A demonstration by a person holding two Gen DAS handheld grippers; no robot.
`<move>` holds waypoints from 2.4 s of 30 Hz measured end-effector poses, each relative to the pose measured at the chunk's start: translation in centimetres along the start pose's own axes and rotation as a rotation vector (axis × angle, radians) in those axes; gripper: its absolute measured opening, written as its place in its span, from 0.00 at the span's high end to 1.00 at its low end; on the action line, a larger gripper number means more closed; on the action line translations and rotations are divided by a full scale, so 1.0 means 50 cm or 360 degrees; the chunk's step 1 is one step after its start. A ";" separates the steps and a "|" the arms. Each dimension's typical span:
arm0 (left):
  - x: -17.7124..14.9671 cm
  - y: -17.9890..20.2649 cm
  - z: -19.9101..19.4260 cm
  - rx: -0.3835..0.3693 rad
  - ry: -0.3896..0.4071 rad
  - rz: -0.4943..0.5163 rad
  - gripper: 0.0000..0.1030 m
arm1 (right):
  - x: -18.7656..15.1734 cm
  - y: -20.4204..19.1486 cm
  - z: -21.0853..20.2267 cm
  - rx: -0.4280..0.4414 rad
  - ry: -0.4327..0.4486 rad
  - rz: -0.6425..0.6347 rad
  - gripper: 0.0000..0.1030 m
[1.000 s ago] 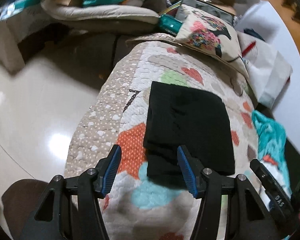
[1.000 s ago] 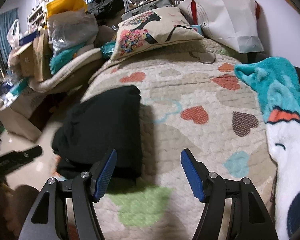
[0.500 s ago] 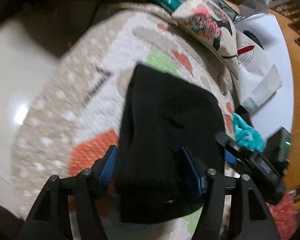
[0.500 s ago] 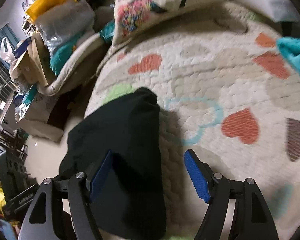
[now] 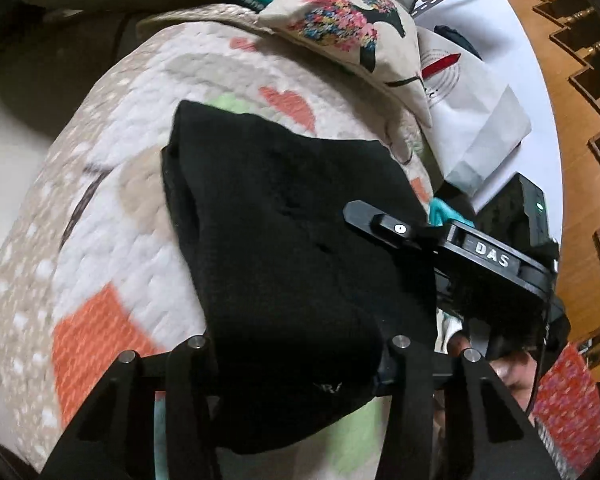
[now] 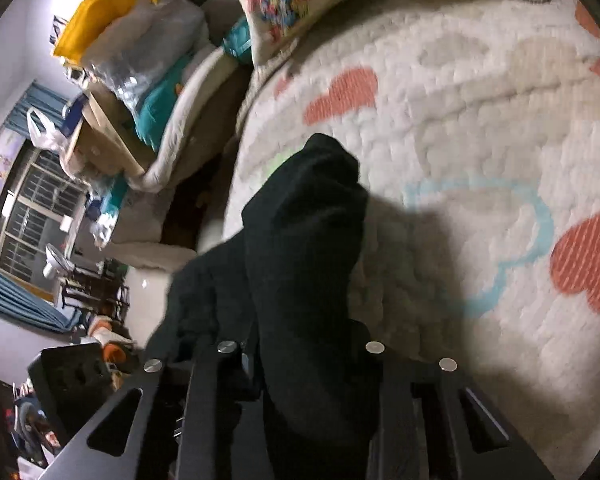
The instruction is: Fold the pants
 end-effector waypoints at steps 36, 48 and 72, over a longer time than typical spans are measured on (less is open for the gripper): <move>0.002 -0.087 0.026 0.0334 -0.0044 -0.0034 0.29 | -0.043 0.164 -0.199 -0.0532 0.0303 0.0127 0.24; -0.082 -0.042 -0.135 0.0547 0.0236 0.0179 0.29 | -0.157 0.060 -0.259 -0.0575 0.0371 -0.0067 0.24; -0.146 0.082 -0.300 0.0815 0.0700 0.0539 0.16 | -0.291 -0.048 -0.332 -0.0890 0.0511 -0.0493 0.24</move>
Point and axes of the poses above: each gripper's, at about its wrist camera, not at the fingertips, and z roughly the way its jaws point, y to its right, x to its top, the point moved 10 cm from there along z, roughly the way its jaws point, and after that the axes turned 9 degrees about x, right-handed, at the moved point
